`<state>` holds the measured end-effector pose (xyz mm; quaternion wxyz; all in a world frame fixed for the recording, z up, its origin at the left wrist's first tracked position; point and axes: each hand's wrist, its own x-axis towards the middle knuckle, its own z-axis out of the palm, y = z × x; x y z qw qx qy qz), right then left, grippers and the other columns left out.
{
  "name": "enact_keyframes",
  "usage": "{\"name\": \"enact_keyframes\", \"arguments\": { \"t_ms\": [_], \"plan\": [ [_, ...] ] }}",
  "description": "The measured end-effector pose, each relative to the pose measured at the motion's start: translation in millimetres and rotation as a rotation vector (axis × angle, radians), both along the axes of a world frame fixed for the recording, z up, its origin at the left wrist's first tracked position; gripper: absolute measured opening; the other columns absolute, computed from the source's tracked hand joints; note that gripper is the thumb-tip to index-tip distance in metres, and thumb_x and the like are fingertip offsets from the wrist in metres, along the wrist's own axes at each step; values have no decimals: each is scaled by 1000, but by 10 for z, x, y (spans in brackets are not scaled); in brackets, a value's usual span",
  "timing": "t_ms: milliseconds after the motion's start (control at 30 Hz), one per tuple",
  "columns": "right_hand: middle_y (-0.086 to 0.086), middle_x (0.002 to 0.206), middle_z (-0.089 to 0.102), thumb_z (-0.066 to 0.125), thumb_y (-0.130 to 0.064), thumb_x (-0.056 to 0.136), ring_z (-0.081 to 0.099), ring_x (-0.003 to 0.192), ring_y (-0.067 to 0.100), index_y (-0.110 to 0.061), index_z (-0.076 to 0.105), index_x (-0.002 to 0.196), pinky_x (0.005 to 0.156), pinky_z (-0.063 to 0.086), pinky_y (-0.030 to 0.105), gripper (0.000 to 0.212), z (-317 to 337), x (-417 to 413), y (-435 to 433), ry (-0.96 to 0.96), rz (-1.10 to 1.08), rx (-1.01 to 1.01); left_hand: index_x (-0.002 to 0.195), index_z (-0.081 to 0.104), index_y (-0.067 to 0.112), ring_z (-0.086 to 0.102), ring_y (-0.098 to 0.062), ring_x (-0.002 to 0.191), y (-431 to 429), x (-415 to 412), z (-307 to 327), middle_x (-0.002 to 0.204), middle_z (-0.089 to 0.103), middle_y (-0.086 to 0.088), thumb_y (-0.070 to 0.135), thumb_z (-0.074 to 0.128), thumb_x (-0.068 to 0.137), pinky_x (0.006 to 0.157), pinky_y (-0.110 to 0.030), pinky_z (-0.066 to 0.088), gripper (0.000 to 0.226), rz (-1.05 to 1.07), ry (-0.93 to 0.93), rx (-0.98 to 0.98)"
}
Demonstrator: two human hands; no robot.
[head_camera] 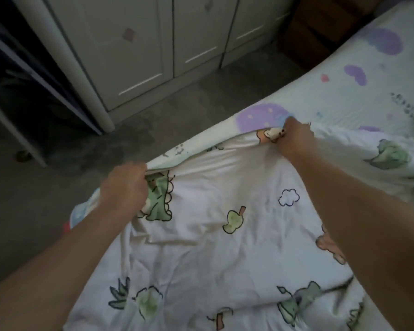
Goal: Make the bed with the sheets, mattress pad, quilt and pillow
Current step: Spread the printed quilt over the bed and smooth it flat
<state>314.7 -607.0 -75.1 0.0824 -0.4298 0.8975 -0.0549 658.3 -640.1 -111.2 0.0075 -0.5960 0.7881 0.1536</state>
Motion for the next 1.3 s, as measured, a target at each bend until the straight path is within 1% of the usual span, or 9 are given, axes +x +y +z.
{"name": "enact_keyframes", "arguments": {
  "t_ms": [200,300,400,467,567,833,1033,1167,1300],
  "plan": [
    [20,109,60,47,-5,92,56,106,37,-7,44,115,84,45,41,24,124,671,-1008,-65,91,-160,94,55,3,55,-39,95,-618,629,78,100,57,-20,9,45,87,75,-43,46,13,108,-27,-19],
    [18,116,56,48,-9,93,55,108,34,-11,37,129,83,43,37,38,-123,956,-1402,-227,121,-152,97,54,3,53,-40,98,-926,909,-62,101,54,-21,10,46,88,76,-46,47,14,160,-45,-2],
    [16,112,52,52,-21,96,55,99,29,-19,0,153,88,40,33,77,-455,1139,-1474,-428,234,13,105,55,4,51,-40,102,-1121,1096,-351,107,51,-21,12,49,89,77,-45,46,19,179,-100,67],
    [14,112,58,48,-29,98,57,102,30,-28,-14,151,104,35,45,81,-705,1185,-1405,-395,291,231,113,54,6,49,-40,105,-1171,1165,-576,112,49,-22,17,55,88,82,-44,44,27,113,-130,170],
    [7,147,43,36,-40,100,30,140,31,-40,-6,150,115,3,56,65,-888,1202,-1326,-219,327,444,124,52,8,49,-37,114,-1126,1190,-835,123,52,-21,22,56,89,95,-40,42,38,0,-51,293],
    [7,140,49,40,-35,99,44,128,32,-36,18,148,108,25,46,54,-666,1421,-1177,-177,360,301,149,23,12,28,-31,138,-1056,1297,-645,151,30,-17,35,37,100,111,-36,24,57,-15,95,437],
    [10,134,54,45,-31,98,47,125,32,-29,29,146,106,28,47,51,-395,1558,-689,-125,379,286,149,23,12,30,-29,138,-951,1524,-381,151,30,-15,38,45,96,112,-38,27,62,-48,115,506],
    [6,139,50,50,-26,95,45,128,28,-27,35,144,104,31,44,52,-342,1668,-196,-130,380,285,141,34,11,39,-32,128,-724,1616,-251,140,41,-18,44,48,93,101,-39,36,60,-117,100,510],
    [3,141,46,54,-29,93,43,128,27,-28,38,142,103,28,42,52,-365,1874,360,-157,383,274,146,30,16,37,-31,131,-386,1600,-165,145,34,-16,44,52,92,103,-36,34,65,-137,125,457]
  ]
}}
